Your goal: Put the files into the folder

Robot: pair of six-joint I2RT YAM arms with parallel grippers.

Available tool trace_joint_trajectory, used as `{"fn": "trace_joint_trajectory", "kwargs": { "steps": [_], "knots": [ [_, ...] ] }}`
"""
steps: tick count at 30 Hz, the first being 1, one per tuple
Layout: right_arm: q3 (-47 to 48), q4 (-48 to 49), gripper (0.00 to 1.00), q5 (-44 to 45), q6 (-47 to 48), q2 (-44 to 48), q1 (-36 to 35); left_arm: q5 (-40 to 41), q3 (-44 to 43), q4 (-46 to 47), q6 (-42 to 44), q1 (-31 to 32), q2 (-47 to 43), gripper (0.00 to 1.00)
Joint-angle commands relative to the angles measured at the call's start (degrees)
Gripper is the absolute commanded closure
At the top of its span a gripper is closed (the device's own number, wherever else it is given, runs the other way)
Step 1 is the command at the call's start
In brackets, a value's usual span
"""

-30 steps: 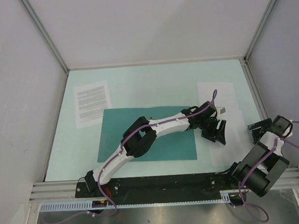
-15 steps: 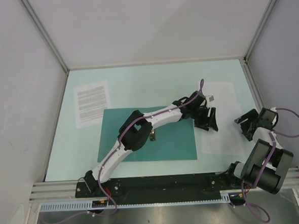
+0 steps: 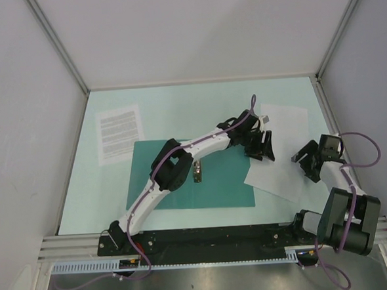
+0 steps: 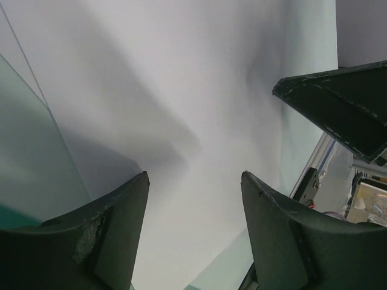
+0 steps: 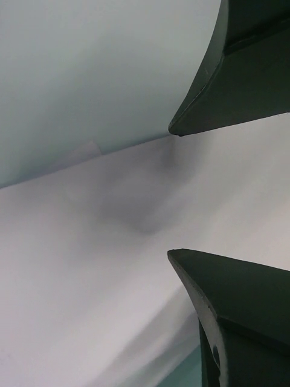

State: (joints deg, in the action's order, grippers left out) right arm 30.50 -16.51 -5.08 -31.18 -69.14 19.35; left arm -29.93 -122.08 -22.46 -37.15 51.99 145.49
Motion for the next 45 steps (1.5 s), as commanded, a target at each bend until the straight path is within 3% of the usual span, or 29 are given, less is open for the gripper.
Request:
{"fn": "trace_joint_trajectory", "kwargs": {
  "steps": [1, 8, 17, 23, 28, 35, 42, 45],
  "knots": [
    [0.88, -6.51, 0.18, 9.47, -0.11, 4.89, 1.12, -0.12, -1.84, -2.33, 1.20, 1.80, -3.98, 0.31],
    [0.79, -6.60, 0.19, 7.63, -0.11, 2.44, 5.34, -0.13, -1.67, -0.39, -1.09, 2.51, -1.01, 0.32],
    [0.61, -6.78, 0.19, 6.94, -2.13, -2.22, 1.13, 1.63, 2.72, 0.39, -2.84, 0.31, 1.82, 0.33],
    [0.52, -1.07, 0.19, -5.53, 0.85, -8.10, -1.33, 1.81, 4.57, 1.37, -3.20, -2.41, 1.37, 0.33],
    [0.61, 2.98, 0.19, -15.30, 2.00, -7.50, -3.35, 2.25, 4.49, 0.75, -2.76, -3.47, 1.55, 0.33],
    [0.79, 4.21, 0.17, -18.04, 2.53, -1.35, -4.15, 2.34, 3.52, 0.40, -1.88, -4.35, 1.90, 0.32],
    [1.75, -1.32, 0.15, -10.92, 2.18, 1.38, -1.26, 1.81, 3.52, 0.31, -1.44, -5.84, 2.34, 0.32],
    [1.58, -1.51, 0.15, -11.96, 2.61, 0.07, -0.11, 1.28, 3.43, 0.40, -1.44, -6.11, 2.69, 0.32]
  ]
}}
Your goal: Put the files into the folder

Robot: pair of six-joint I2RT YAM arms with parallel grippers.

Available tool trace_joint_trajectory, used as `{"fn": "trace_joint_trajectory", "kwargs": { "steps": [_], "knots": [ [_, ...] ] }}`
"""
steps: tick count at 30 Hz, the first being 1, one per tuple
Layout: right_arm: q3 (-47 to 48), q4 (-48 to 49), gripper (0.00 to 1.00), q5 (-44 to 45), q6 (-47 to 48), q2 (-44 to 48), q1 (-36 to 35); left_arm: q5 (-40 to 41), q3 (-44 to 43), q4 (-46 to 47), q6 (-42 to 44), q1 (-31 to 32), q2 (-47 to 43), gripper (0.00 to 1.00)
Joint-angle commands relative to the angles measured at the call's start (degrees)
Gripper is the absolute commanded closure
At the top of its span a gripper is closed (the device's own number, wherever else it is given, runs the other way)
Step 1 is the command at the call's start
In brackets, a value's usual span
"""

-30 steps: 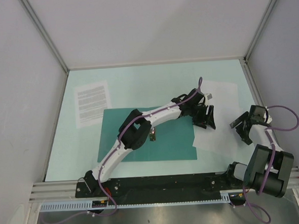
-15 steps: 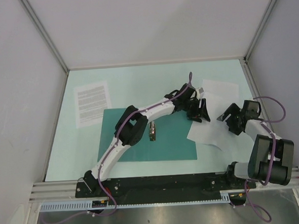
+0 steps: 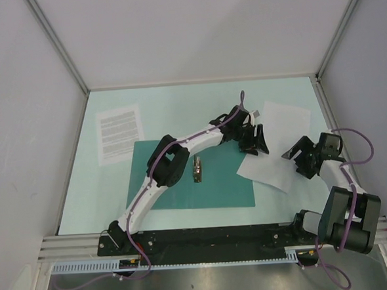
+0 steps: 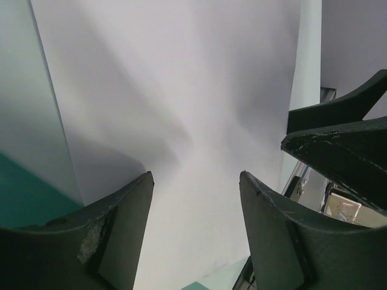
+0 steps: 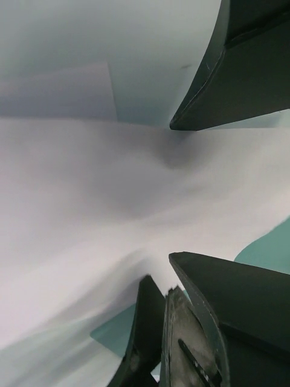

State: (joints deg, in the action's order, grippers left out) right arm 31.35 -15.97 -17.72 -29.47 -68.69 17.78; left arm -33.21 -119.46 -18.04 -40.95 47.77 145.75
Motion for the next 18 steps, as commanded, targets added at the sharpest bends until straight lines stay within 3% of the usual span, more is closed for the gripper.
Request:
{"fn": "trace_joint_trajectory", "kwargs": {
  "steps": [1, 14, 18],
  "knots": [
    [0.73, -2.05, 0.15, 0.14, 0.91, -1.01, 2.16, 4.56, 0.81, -4.10, 2.36, -1.89, 2.69, 0.32],
    [-6.65, 13.57, 0.15, -15.32, -1.90, -1.10, 5.24, 4.91, 3.00, -2.88, 1.40, -1.80, 2.17, 0.33],
    [-7.36, 15.44, 0.16, -16.30, -3.49, 0.91, 5.25, 4.82, 3.79, -2.70, 1.40, -1.89, 1.82, 0.33]
  ]
}}
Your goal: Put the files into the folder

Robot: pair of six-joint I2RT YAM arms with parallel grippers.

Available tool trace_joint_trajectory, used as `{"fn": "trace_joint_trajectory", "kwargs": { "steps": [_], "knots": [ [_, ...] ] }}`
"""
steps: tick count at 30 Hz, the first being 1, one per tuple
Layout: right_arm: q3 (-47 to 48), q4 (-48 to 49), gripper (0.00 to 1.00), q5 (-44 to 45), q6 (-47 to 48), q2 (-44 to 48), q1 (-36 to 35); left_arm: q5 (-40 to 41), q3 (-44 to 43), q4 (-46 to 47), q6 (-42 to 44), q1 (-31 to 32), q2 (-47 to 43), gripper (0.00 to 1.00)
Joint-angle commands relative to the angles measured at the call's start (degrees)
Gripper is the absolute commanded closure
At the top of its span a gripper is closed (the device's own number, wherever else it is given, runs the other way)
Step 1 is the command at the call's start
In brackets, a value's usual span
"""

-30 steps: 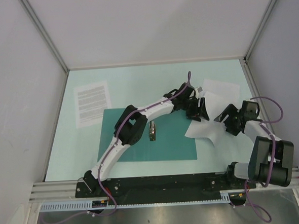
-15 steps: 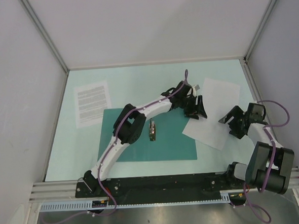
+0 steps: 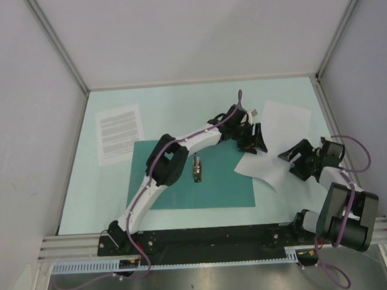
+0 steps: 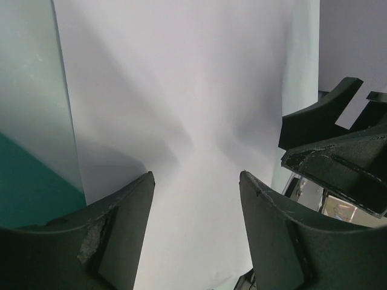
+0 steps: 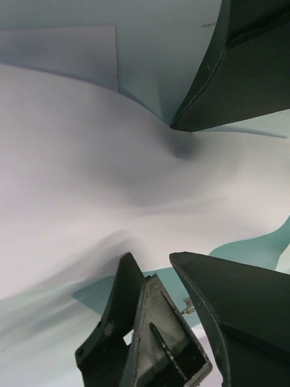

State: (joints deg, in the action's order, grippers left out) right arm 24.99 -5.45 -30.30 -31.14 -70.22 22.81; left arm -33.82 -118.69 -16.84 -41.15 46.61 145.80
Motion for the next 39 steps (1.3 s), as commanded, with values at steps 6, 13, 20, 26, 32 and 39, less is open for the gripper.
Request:
{"fn": "trace_joint_trajectory", "kwargs": {
  "steps": [6, 13, 20, 26, 32, 39],
  "knots": [
    [-1.79, 6.75, 0.16, -3.88, -0.42, 9.30, 0.40, 5.43, 3.12, -3.73, 1.51, -0.73, 1.51, 0.33],
    [-2.67, 12.65, 0.16, -6.70, -1.56, 8.52, -0.13, 5.43, 3.20, -4.08, 1.42, -0.56, 1.16, 0.33],
    [-2.58, 8.81, 0.24, 0.32, -2.44, 7.81, -0.66, 5.00, 3.21, -4.17, 1.42, -0.47, 0.63, 0.33],
    [-3.63, 5.89, 0.35, 7.10, -1.56, 7.02, -1.54, 5.09, 3.29, -4.96, 2.39, -0.47, -1.30, 0.32],
    [-3.73, 8.97, 0.77, 7.98, -0.95, 5.79, -2.06, 5.17, 2.15, -6.89, 3.09, -0.38, -4.20, 0.30],
    [3.30, 5.82, 1.00, 7.80, 4.24, 9.03, -8.20, 9.56, 7.85, -9.97, 7.47, -0.64, -20.62, 0.24]
  ]
}}
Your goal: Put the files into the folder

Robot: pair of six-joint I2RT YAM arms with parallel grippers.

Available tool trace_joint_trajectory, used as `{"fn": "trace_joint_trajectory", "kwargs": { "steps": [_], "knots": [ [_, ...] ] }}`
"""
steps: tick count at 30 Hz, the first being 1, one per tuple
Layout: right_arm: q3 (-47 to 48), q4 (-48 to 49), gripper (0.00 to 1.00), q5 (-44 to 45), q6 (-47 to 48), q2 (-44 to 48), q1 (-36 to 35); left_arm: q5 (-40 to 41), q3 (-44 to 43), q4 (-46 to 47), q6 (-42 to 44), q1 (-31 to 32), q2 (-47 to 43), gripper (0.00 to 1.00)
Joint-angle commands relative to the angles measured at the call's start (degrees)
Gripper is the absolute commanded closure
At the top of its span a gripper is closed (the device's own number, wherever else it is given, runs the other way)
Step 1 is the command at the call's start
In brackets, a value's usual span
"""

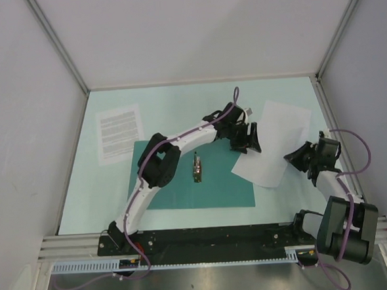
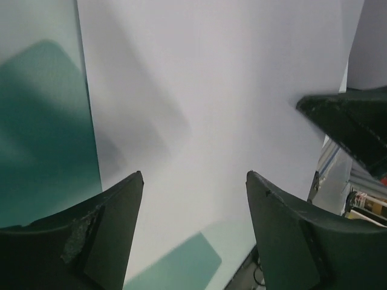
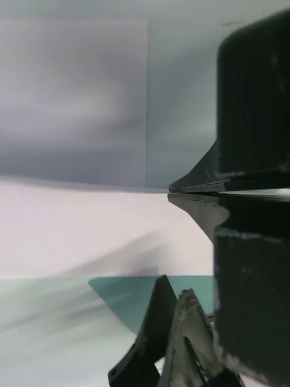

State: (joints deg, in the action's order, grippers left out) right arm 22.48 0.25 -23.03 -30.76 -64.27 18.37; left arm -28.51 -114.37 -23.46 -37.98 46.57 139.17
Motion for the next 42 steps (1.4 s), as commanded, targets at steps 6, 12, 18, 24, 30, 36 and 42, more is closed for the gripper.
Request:
{"fn": "trace_joint_trajectory", "kwargs": {
  "steps": [6, 12, 18, 24, 30, 36, 42],
  "knots": [
    [11.62, -1.49, 1.00, -2.98, 2.21, 11.18, -18.18, 9.08, 18.72, -2.56, 7.04, -2.70, -36.14, 0.18],
    [14.61, 7.64, 1.00, -11.48, -5.26, 8.47, -38.48, 12.33, 41.21, 1.57, 5.81, -7.71, -55.30, 0.18],
    [14.09, 10.74, 1.00, -14.06, -11.33, 9.94, -45.44, 15.67, 54.68, 0.53, 6.68, -11.49, -65.69, 0.18],
    [11.72, 7.74, 1.00, -17.74, -14.22, 10.92, -36.16, 17.26, 61.36, 0.43, 7.48, -12.55, -69.12, 0.18],
    [6.97, 5.46, 1.00, -20.38, -16.35, 2.41, -27.52, 16.91, 63.04, 1.23, 7.57, -13.43, -69.30, 0.18],
    [3.45, 9.59, 1.00, -17.23, -13.54, -4.71, -27.42, 15.95, 63.21, 1.58, 8.01, -13.96, -68.60, 0.18],
    [0.64, 12.84, 1.00, -15.12, -12.48, -8.85, -26.90, 14.98, 64.44, 2.54, 8.18, -14.40, -67.28, 0.18]
  ]
}}
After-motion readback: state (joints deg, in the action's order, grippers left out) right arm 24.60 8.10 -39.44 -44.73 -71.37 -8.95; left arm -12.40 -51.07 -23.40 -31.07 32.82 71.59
